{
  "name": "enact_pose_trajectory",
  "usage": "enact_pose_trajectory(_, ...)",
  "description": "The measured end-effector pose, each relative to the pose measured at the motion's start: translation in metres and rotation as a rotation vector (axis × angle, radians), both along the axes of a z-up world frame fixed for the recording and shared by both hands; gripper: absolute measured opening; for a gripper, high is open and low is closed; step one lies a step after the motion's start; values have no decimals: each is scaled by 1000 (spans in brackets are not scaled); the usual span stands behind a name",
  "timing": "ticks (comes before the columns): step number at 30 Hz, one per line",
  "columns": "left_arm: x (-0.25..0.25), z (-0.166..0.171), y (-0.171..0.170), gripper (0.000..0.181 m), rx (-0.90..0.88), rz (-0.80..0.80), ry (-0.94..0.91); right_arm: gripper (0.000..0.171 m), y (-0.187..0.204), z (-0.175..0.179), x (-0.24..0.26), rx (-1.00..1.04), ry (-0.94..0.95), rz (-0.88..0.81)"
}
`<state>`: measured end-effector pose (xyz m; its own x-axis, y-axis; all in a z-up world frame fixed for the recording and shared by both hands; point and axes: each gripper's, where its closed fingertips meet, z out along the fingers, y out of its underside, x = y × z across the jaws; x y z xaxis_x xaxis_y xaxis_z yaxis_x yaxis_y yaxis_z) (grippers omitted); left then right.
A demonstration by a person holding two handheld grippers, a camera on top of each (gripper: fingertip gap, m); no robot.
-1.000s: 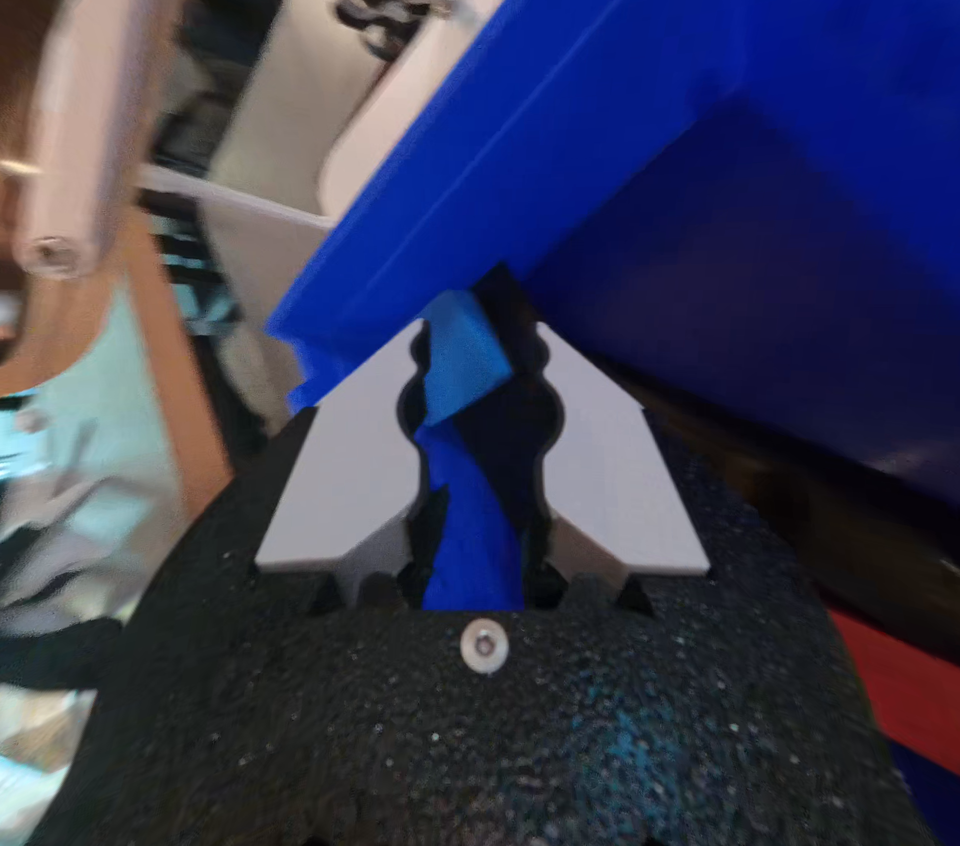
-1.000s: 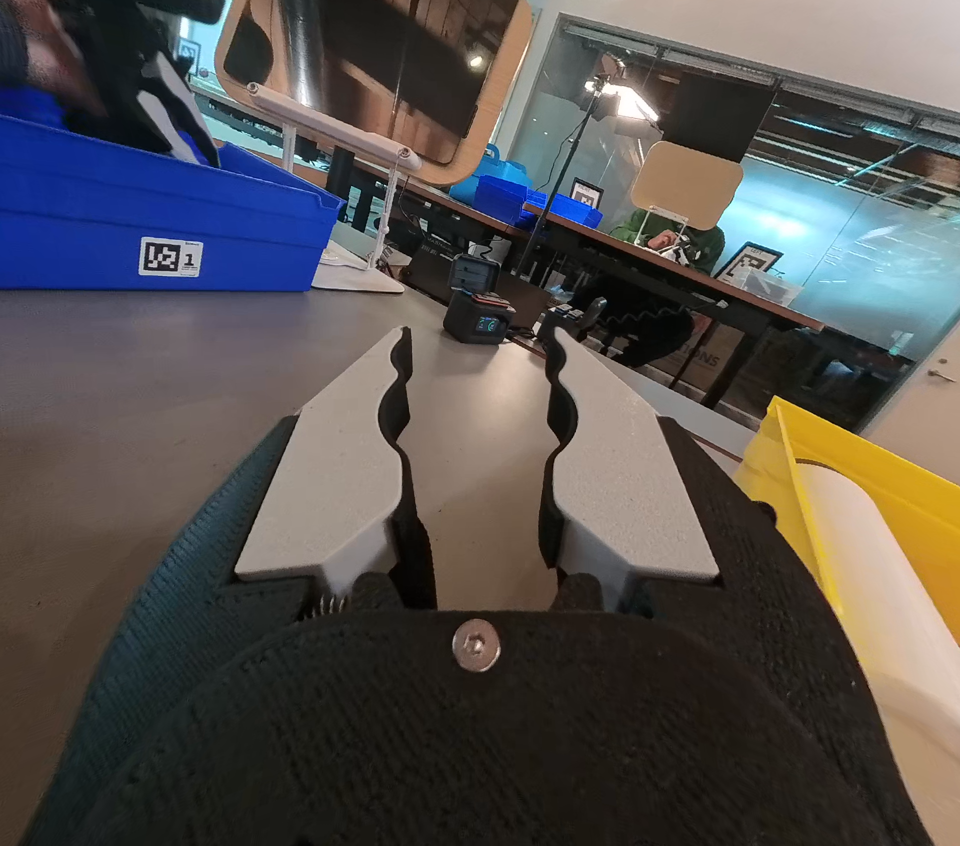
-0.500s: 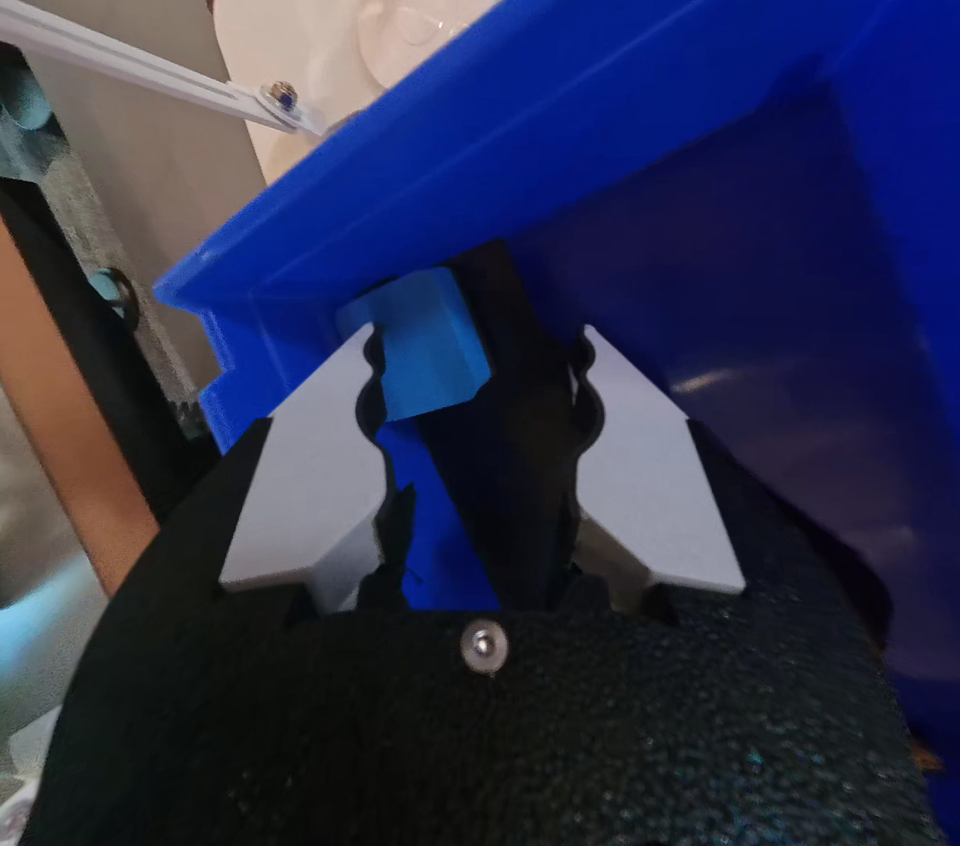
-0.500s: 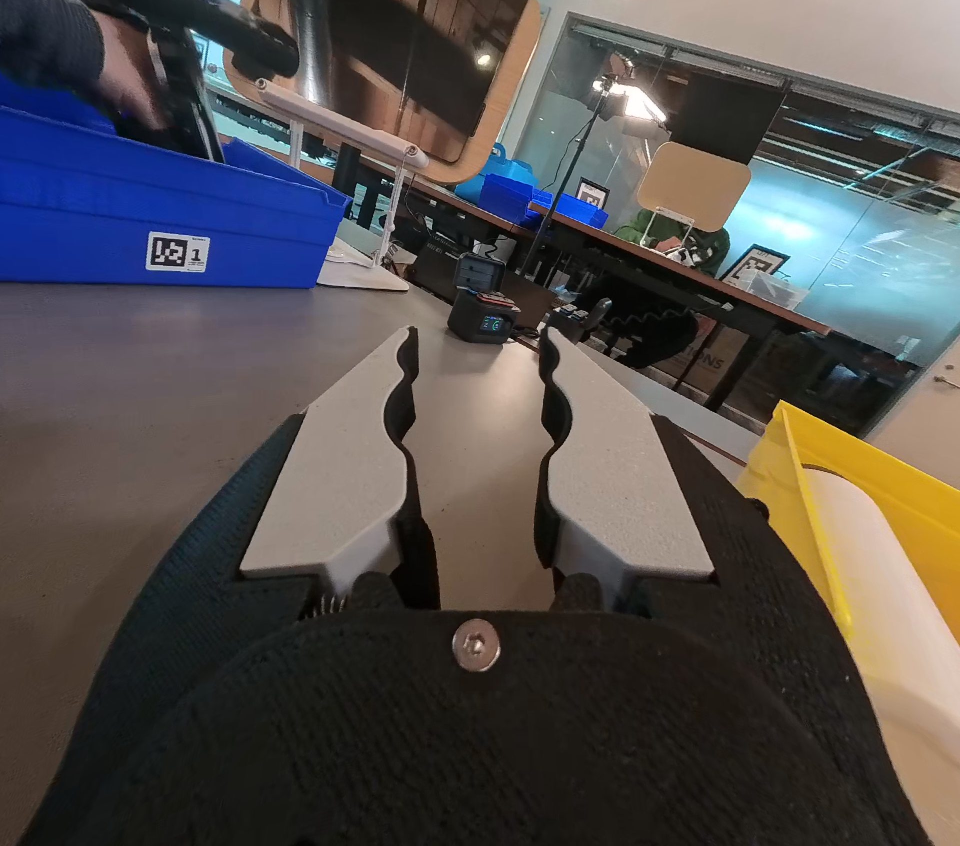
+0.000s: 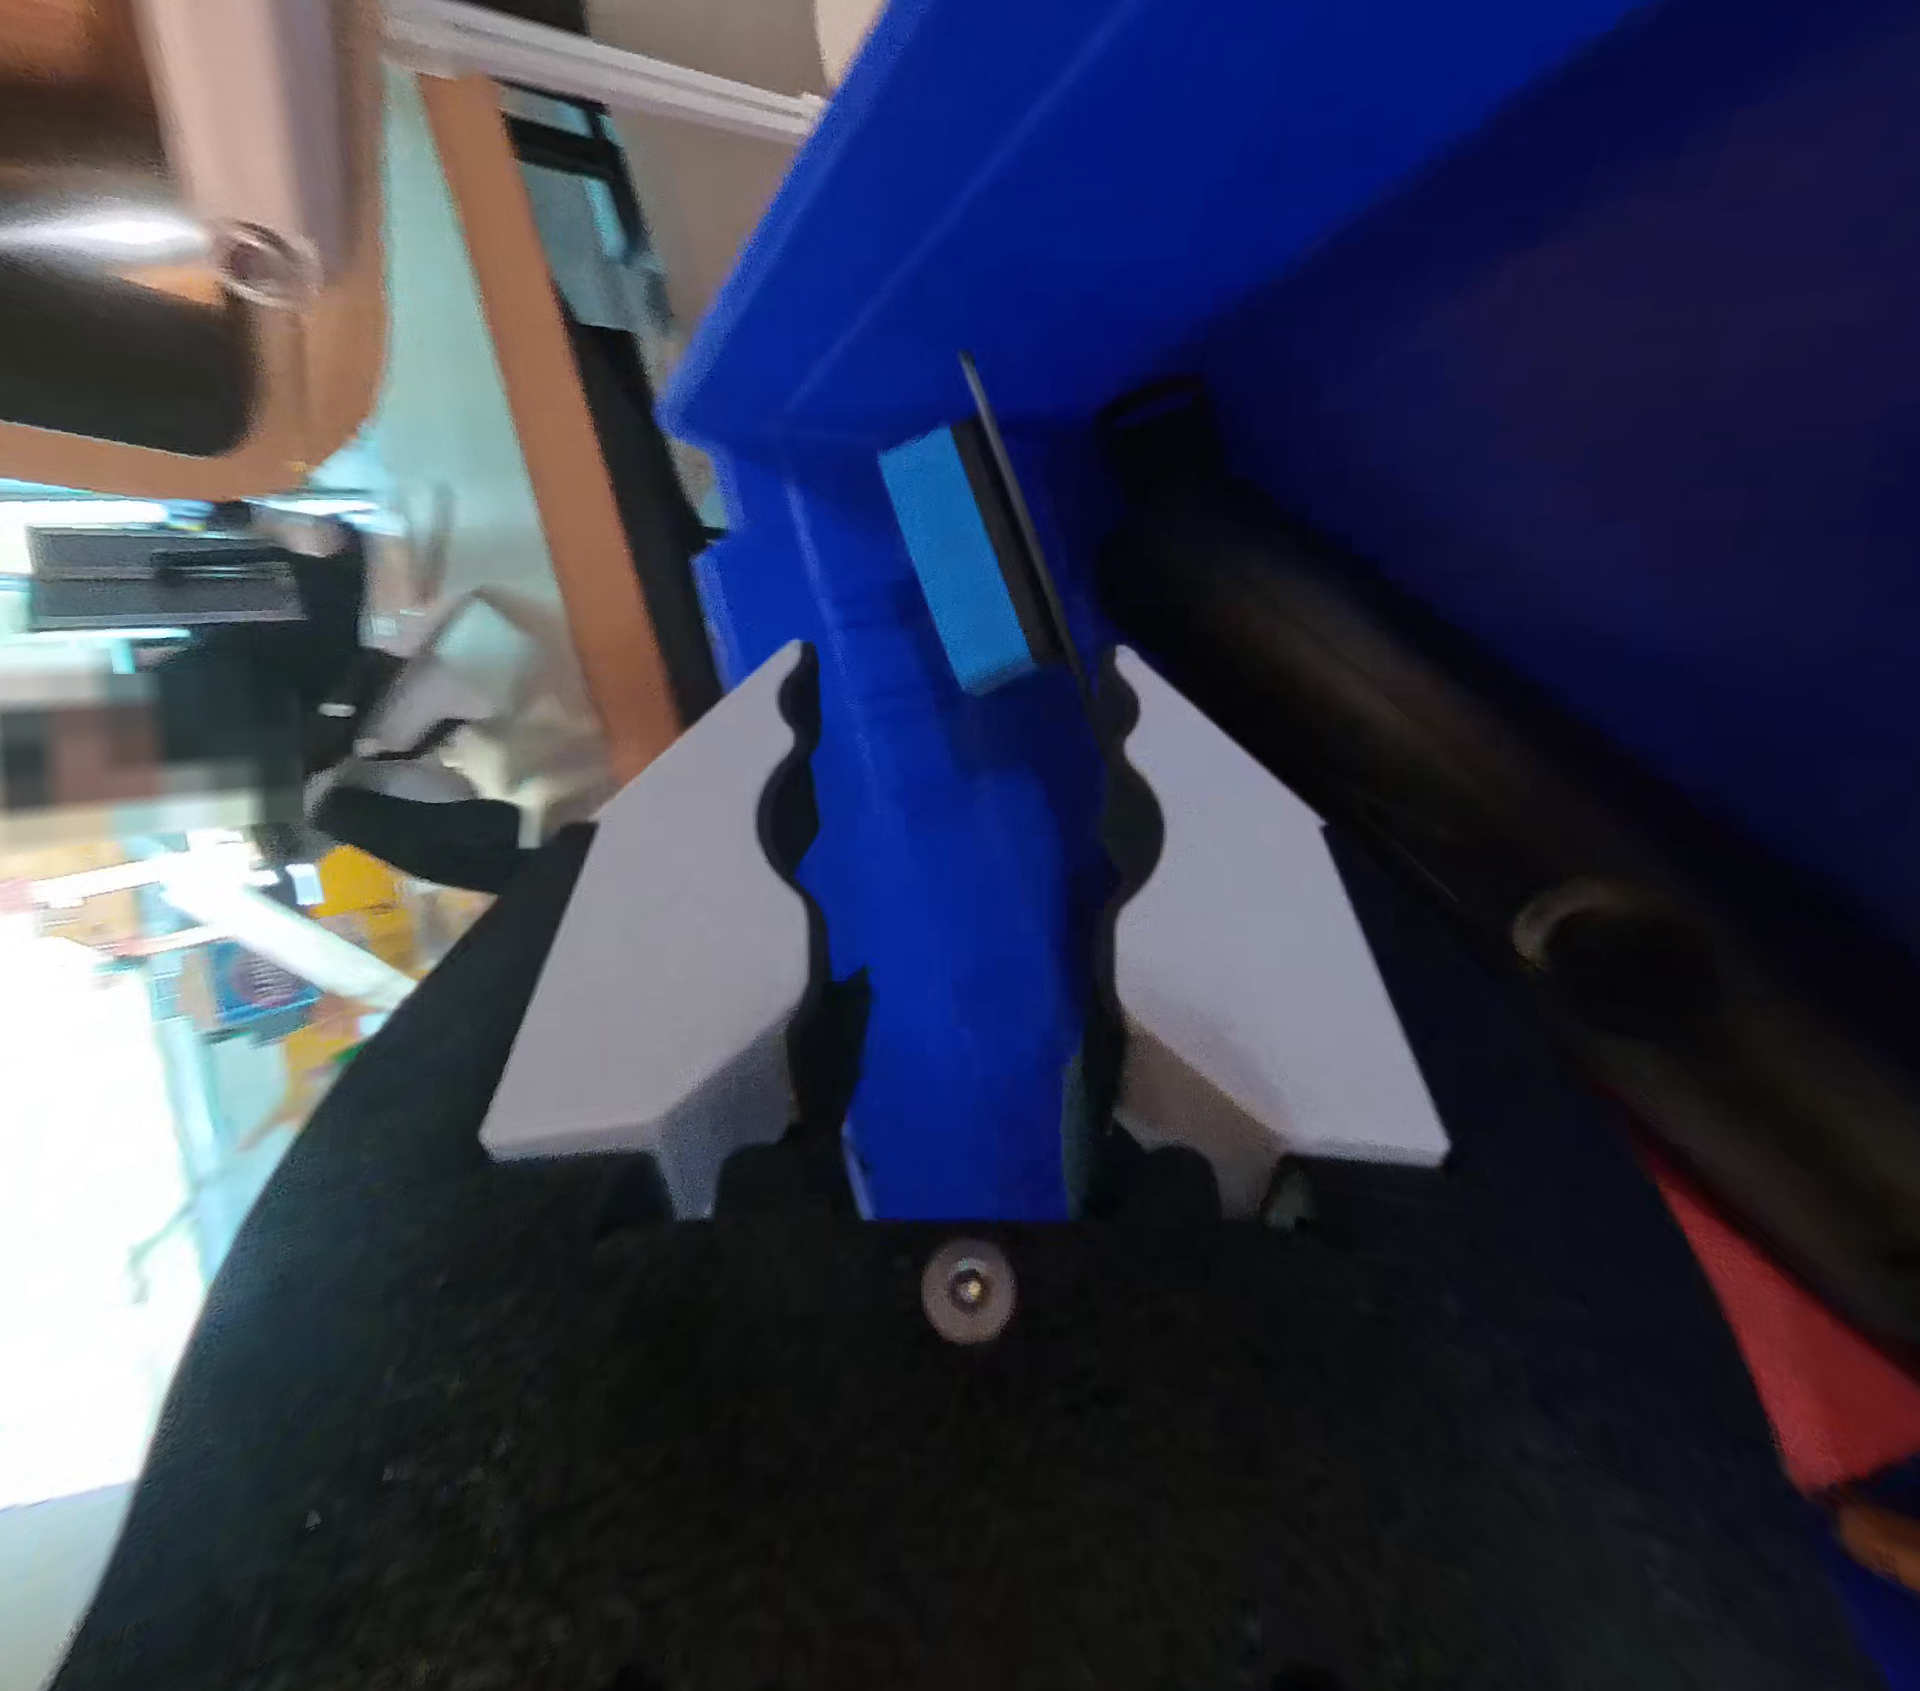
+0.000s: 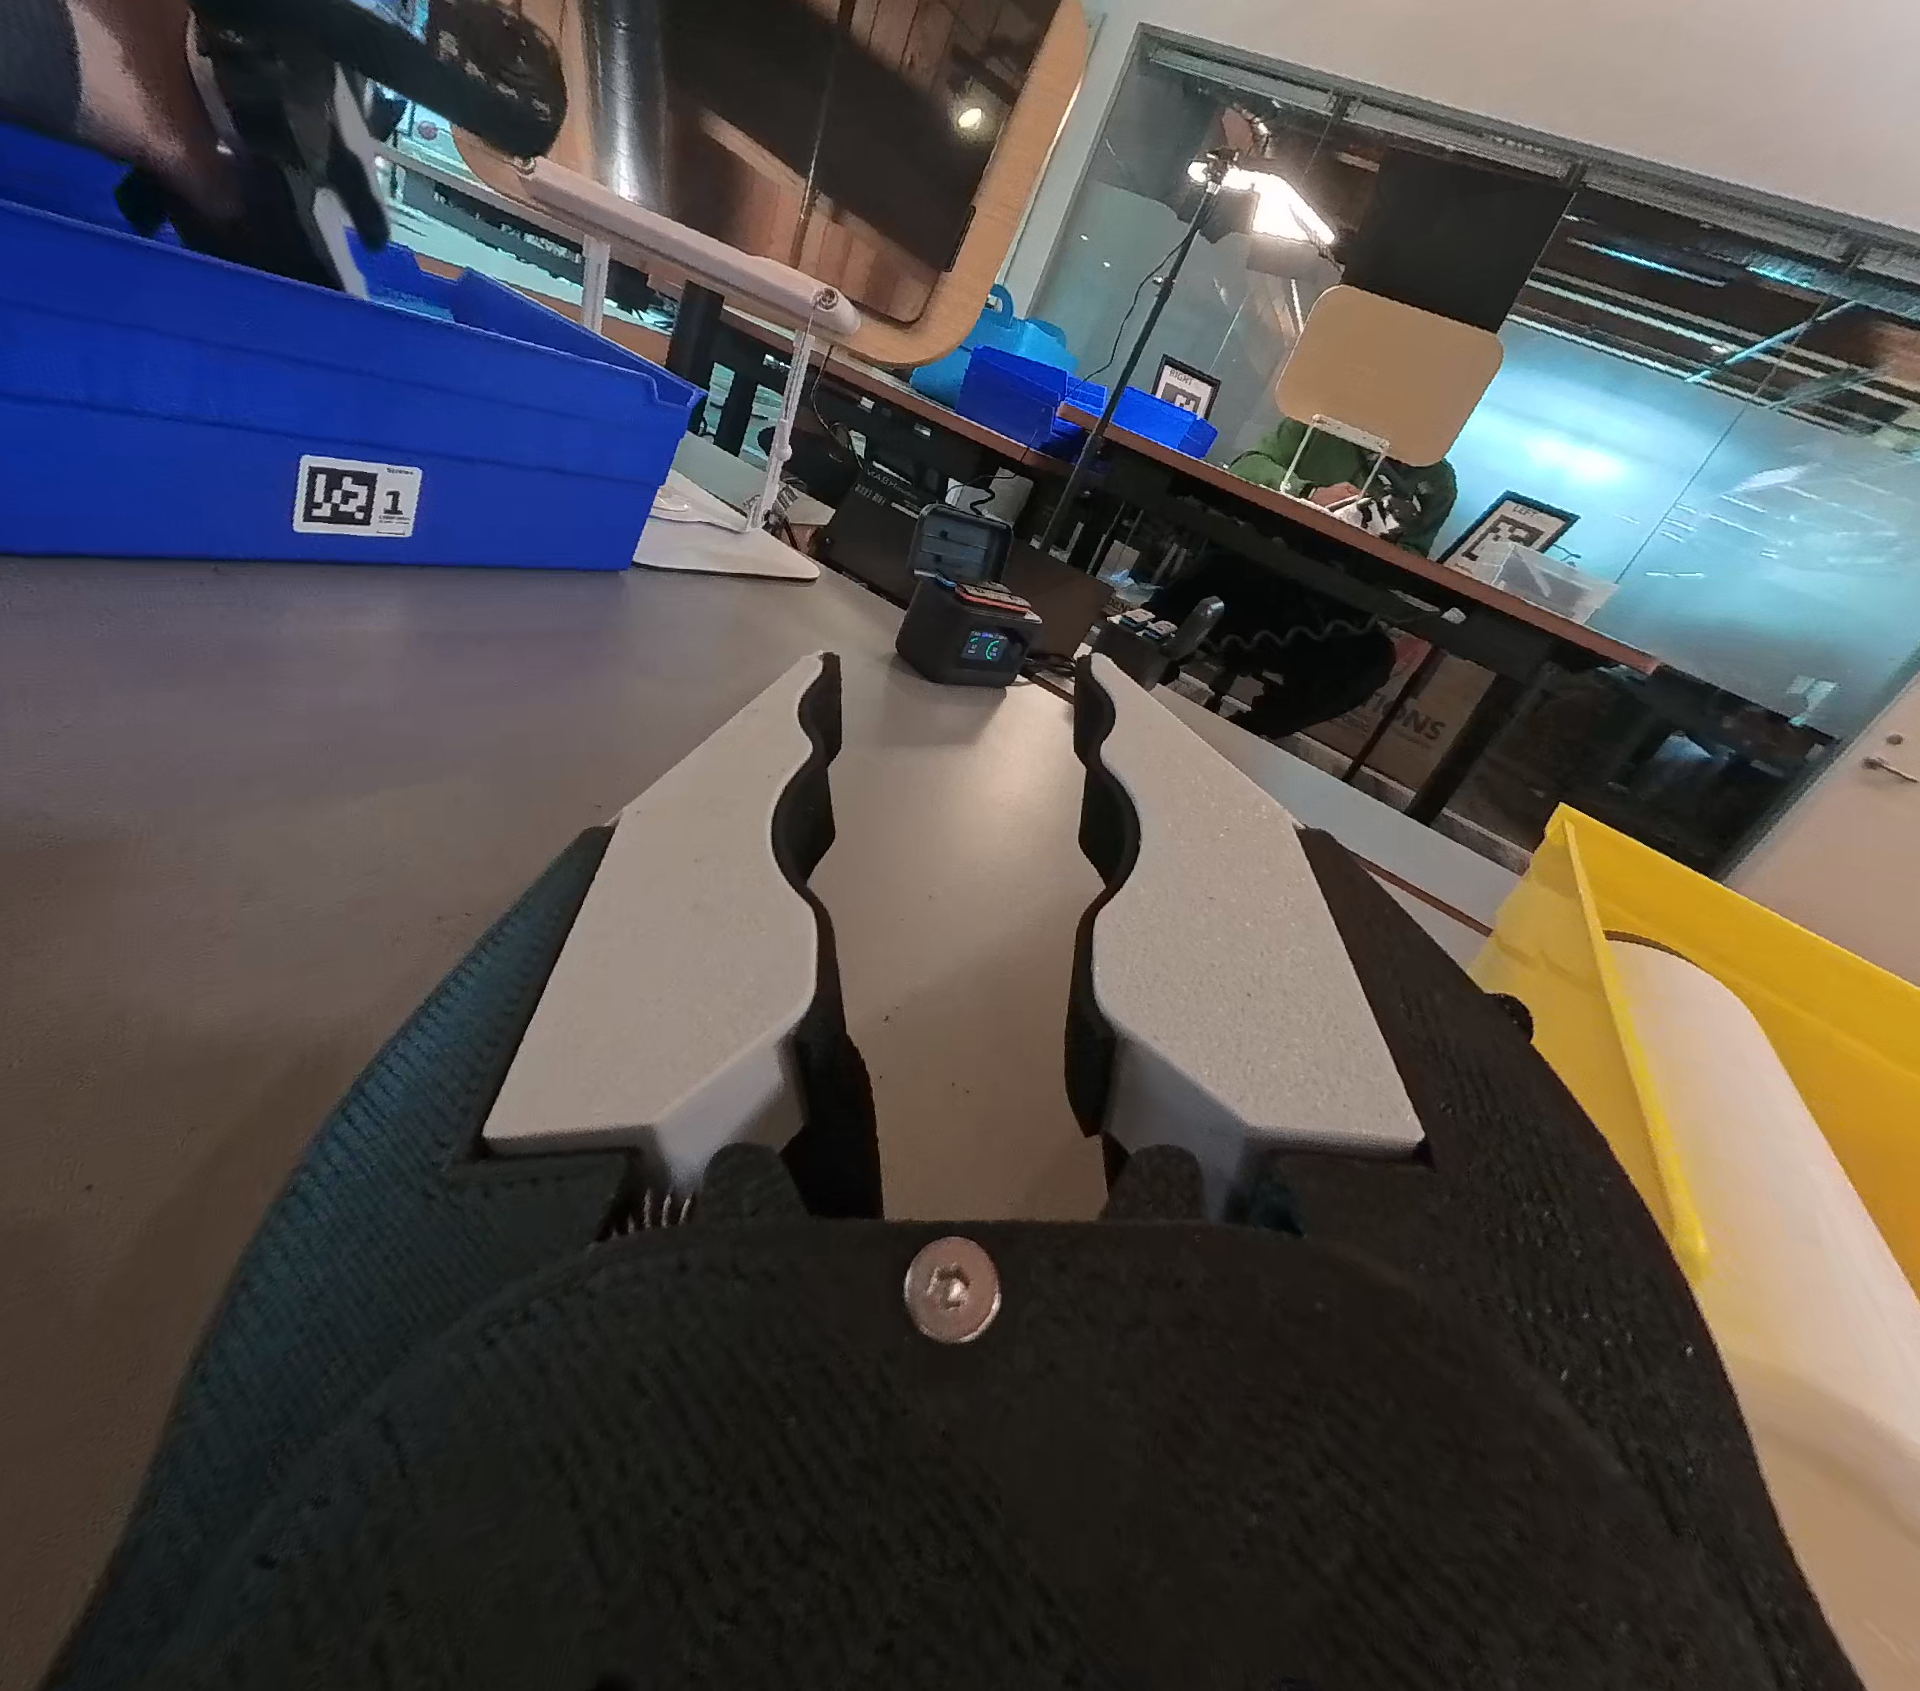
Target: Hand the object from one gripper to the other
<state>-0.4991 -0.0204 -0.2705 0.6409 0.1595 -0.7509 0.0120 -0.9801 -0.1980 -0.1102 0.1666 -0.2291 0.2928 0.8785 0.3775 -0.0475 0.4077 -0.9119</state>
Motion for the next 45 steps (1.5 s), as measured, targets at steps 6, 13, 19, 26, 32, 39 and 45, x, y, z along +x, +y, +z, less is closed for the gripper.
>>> enact_pose_trajectory(6,9,-24,-14,5,37,42,-211,43,-1,0,0,4,-2,1)
enact_pose_trajectory(13,31,31,-5,0,210,-61,-192,43,-1,-1,-1,8,-4,1)
enact_pose_trajectory(19,68,103,8,0,478,-210,-227,43,-1,-1,-1,10,-4,2)
enact_pose_trajectory(26,190,202,55,0,1020,-637,-445,43,-1,0,-1,-158,-4,102)
enact_pose_trajectory(32,315,233,80,0,1380,-1030,-822,44,-41,51,15,-354,-49,490)
enact_pose_trajectory(39,398,198,104,0,1414,-1258,-1255,29,-50,109,55,-533,-42,739)
enact_pose_trajectory(45,430,180,114,0,1321,-1340,-1313,35,-65,100,56,-591,-174,823)
